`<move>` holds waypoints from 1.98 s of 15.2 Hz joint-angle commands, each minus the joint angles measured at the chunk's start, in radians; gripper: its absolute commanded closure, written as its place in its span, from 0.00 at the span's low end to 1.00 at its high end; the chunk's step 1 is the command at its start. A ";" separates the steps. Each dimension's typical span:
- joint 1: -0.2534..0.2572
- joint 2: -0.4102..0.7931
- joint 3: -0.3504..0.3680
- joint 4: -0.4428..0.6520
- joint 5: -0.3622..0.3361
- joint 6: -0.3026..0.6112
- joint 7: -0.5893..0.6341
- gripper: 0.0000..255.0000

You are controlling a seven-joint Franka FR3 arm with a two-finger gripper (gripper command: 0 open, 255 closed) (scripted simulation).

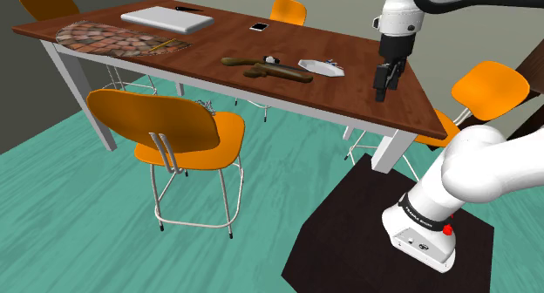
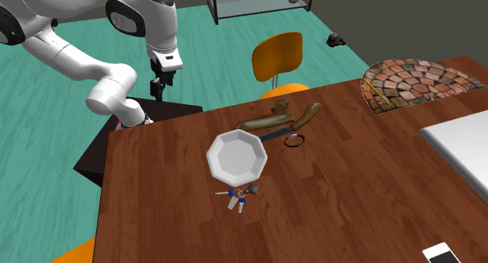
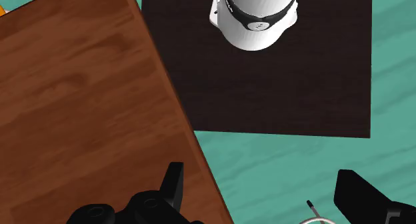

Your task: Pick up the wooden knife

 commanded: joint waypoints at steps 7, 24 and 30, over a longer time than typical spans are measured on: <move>0.020 0.207 -0.049 0.100 -0.018 0.156 -0.101 0.00; 0.064 0.798 -0.109 0.607 0.069 0.365 -0.396 0.00; 0.059 1.015 -0.096 0.879 0.121 0.349 -0.489 0.00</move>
